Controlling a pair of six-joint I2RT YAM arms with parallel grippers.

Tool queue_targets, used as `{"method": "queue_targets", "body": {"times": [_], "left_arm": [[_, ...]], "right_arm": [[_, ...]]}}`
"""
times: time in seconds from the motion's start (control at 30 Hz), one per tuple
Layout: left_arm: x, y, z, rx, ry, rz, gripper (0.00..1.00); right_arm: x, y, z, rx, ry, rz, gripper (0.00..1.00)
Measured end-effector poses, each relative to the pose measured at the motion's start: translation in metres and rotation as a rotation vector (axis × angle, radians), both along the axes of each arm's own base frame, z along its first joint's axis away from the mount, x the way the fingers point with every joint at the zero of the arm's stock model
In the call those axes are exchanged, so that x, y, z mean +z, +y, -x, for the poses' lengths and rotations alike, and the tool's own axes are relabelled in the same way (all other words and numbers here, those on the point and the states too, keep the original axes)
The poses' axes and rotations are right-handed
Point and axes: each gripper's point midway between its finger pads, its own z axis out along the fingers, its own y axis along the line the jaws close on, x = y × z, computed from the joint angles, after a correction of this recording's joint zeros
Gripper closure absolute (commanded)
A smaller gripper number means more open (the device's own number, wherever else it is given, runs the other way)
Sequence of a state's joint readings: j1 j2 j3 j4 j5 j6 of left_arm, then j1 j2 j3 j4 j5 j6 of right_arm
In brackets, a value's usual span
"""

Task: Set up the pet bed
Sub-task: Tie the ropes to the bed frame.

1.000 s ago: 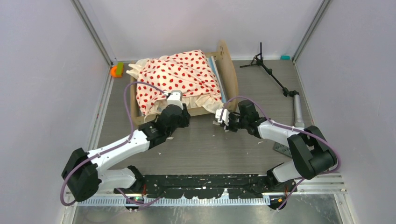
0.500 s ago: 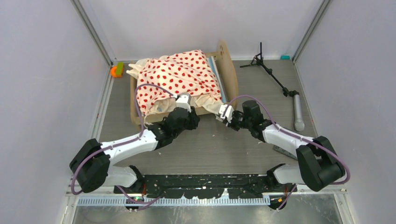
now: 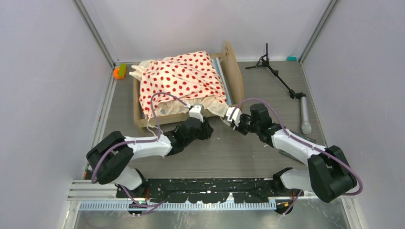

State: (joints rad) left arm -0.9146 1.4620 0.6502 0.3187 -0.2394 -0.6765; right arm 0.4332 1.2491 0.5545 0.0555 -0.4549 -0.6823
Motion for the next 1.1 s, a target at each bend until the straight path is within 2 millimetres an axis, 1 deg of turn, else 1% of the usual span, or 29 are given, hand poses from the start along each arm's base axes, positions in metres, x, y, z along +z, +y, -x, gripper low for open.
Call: {"method": "queue_targets", "body": {"times": [0.17,0.37,0.43,0.67,0.87,1.1], "left_arm": [[-0.009,-0.016,-0.002,-0.018,-0.02,0.027,0.58],[-0.032,-0.026,-0.01,-0.016,-0.026,0.029,0.57],[-0.036,-0.028,-0.013,-0.011,-0.038,0.035,0.56],[-0.033,-0.042,-0.027,0.001,-0.104,0.107,0.51],[-0.037,-0.051,-0.034,0.007,-0.128,0.146,0.45],[-0.042,-0.052,-0.044,0.051,-0.159,0.165,0.42]], "right_arm": [[0.006,-0.004,0.001,-0.013,-0.008,-0.006,1.0],[0.01,-0.008,0.001,-0.026,-0.012,-0.01,1.0],[0.01,-0.009,0.002,-0.028,-0.011,-0.011,1.0],[0.009,-0.011,0.003,-0.036,-0.001,-0.014,1.0],[0.008,-0.012,0.007,-0.039,0.018,-0.012,1.0],[0.015,-0.012,0.012,-0.031,0.018,-0.026,1.0]]}}
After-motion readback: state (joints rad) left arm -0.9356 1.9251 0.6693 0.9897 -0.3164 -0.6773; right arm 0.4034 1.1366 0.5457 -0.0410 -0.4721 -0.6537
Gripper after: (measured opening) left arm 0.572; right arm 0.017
